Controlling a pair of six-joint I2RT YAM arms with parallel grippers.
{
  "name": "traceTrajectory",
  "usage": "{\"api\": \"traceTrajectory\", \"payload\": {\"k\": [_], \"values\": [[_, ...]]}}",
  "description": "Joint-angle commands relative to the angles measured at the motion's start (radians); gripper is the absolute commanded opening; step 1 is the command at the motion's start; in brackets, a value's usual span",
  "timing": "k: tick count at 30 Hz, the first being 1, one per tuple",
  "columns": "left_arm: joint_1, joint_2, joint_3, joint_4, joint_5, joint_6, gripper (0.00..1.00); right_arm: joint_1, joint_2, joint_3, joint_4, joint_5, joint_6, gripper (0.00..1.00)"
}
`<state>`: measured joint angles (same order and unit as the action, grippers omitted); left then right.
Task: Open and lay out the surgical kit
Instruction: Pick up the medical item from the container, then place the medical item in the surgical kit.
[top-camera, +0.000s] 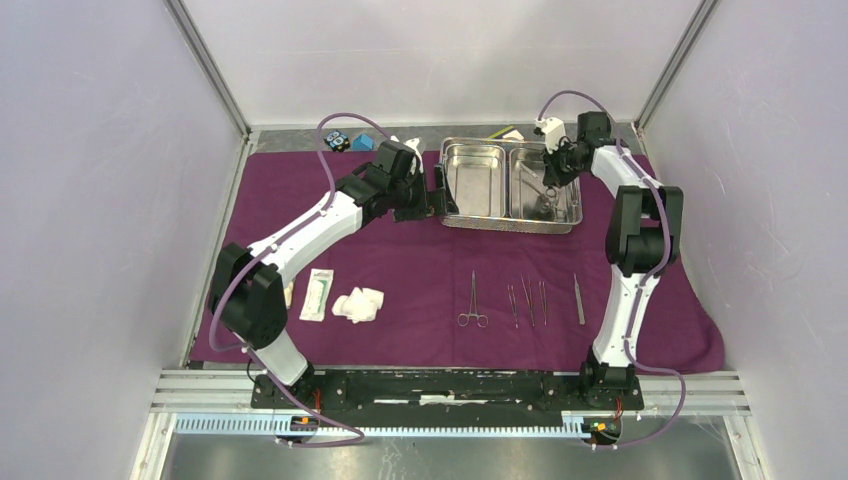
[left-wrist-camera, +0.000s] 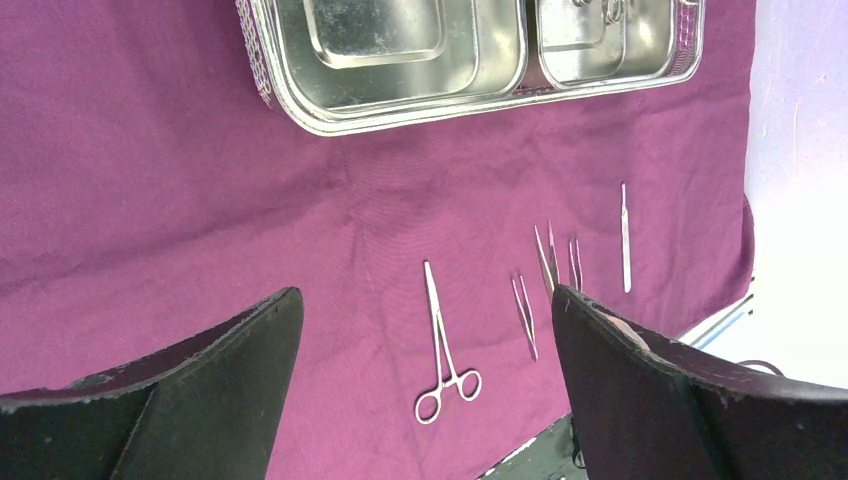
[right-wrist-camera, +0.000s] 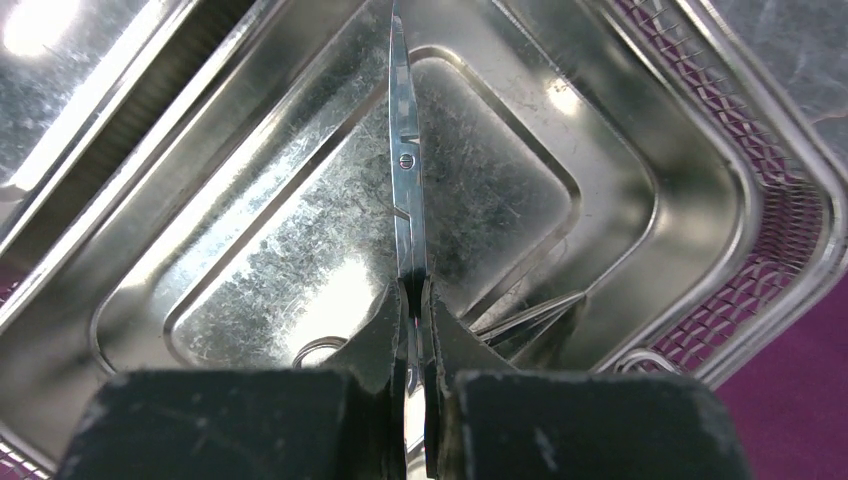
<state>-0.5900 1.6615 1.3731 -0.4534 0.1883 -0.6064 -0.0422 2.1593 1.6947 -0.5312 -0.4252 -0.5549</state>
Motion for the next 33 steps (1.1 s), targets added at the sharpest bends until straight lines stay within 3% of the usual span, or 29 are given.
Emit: {"api": "traceTrajectory", "payload": {"k": [1, 18, 25, 33], "values": [[0.011, -0.032, 0.002, 0.039, 0.019, -0.032, 1.0, -0.004, -0.081, 0.012, 0.028, -0.01, 0.029, 0.0], [0.018, 0.011, 0.078, 0.054, 0.034, -0.003, 1.0, 0.05, -0.314, -0.152, 0.139, -0.068, 0.145, 0.0], [0.019, 0.035, 0.066, 0.257, 0.102, 0.051, 1.0, 0.145, -0.437, -0.273, 0.227, -0.11, 0.212, 0.0], [0.018, 0.116, 0.069, 0.384, 0.164, 0.004, 0.93, 0.243, -0.521, -0.371, 0.308, -0.174, 0.308, 0.0]]}}
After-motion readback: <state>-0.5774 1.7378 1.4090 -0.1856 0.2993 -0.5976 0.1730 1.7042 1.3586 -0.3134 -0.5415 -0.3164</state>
